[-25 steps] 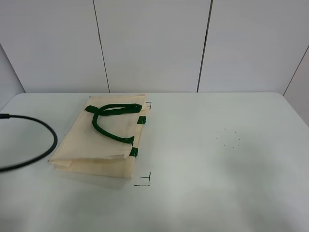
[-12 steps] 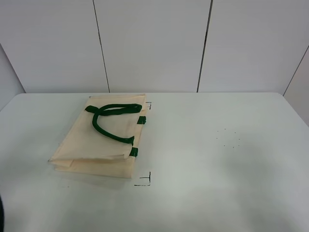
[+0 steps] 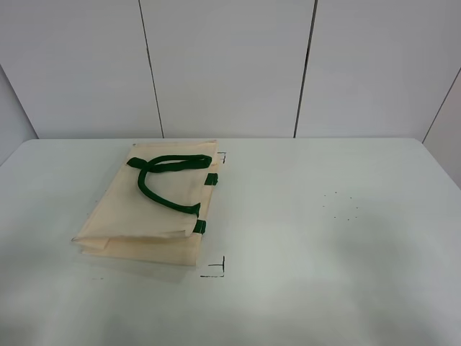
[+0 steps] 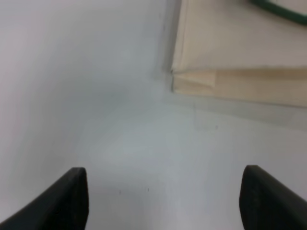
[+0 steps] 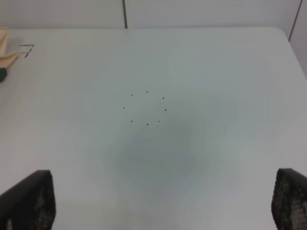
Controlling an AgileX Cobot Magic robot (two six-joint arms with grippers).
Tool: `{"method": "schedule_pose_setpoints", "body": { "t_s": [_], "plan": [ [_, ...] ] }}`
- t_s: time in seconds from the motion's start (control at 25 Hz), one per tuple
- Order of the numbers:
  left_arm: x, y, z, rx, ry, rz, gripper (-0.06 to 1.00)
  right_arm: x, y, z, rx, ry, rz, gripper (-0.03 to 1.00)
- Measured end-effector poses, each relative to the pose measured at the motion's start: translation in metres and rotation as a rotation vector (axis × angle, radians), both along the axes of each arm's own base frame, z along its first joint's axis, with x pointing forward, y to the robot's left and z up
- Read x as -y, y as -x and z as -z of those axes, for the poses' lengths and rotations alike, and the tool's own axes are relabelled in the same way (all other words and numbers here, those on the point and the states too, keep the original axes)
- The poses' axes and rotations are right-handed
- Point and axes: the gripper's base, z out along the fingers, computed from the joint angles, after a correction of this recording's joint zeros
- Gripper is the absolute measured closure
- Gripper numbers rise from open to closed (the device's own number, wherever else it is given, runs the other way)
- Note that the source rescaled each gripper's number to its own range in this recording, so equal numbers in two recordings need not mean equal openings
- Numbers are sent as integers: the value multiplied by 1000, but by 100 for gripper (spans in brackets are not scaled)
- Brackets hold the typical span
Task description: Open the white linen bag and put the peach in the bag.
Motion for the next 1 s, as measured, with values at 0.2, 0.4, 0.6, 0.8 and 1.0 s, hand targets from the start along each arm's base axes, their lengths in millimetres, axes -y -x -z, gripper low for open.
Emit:
{"method": "schedule_pose_setpoints", "body": {
  "t_s": [0.2, 0.4, 0.6, 0.8, 1.0],
  "plan": [
    [0, 9, 1, 62, 1, 2, -6, 0, 0, 0, 0, 0, 0, -3],
    [0, 9, 1, 66, 3, 4, -6, 0, 0, 0, 0, 0, 0, -3],
    [0, 9, 1, 67, 3, 4, -6, 0, 0, 0, 0, 0, 0, -3],
    [0, 9, 1, 67, 3, 4, -6, 0, 0, 0, 0, 0, 0, -3],
    [0, 9, 1, 67, 3, 4, -6, 0, 0, 0, 0, 0, 0, -3]
  ]
}}
